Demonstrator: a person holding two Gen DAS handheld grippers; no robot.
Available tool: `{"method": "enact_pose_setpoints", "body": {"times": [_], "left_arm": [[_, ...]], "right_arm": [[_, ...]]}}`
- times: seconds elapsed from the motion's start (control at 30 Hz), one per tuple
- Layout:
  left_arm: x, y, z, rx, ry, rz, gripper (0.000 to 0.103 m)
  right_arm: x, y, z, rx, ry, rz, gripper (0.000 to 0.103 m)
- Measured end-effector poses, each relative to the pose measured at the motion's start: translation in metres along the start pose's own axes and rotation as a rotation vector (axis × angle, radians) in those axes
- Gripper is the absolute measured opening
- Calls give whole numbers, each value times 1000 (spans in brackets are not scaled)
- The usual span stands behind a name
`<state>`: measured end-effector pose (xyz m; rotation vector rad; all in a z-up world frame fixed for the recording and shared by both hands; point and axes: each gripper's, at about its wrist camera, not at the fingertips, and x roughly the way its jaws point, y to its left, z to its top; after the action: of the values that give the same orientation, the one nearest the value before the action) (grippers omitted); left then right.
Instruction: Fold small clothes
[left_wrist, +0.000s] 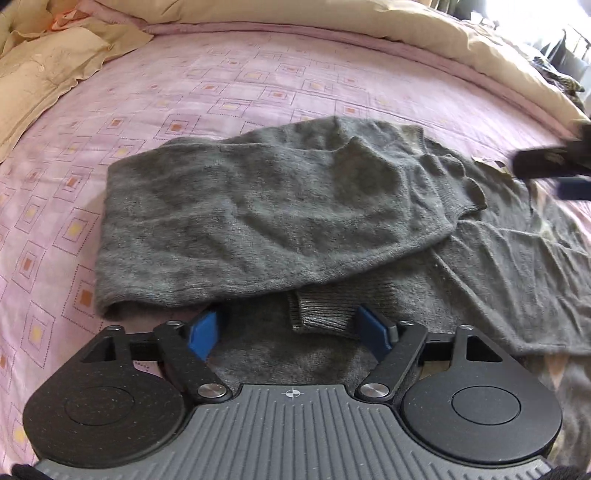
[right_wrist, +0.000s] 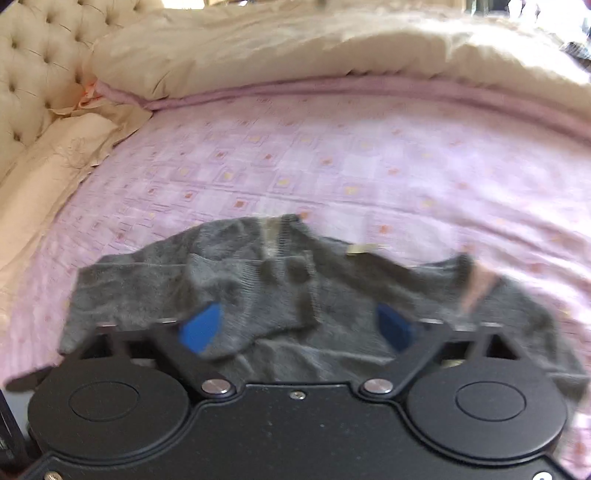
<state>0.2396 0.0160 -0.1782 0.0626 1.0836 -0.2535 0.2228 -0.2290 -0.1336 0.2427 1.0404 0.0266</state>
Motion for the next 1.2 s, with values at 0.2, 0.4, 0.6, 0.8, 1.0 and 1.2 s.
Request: {"method": "enact_pose_setpoints", "body": {"times": [0.2,0.4,0.6,0.8,1.0,1.2], "left_arm": [[-2,2,-7,-4,-19,-9,79],[-4,1,-9,1,-27,-11,80],[-4,1,-8,5,-24,-9,80],[-3,1,-7,8,-20,-5,80],[-4,3,-5,11,-15,-8,80],[-4,5,-2,29,-3,-12,81]], "right_arm": [[41,-7,14,44,76,24,66],[59,-6,13,54,126,37,26],[20,2,23,86,16,93,11],[-83,-6,26,125,-181,100,10],[-126,-60,-22,258,-173,-61,11],[-117,-107,-76,399,-59,-169,11]]}}
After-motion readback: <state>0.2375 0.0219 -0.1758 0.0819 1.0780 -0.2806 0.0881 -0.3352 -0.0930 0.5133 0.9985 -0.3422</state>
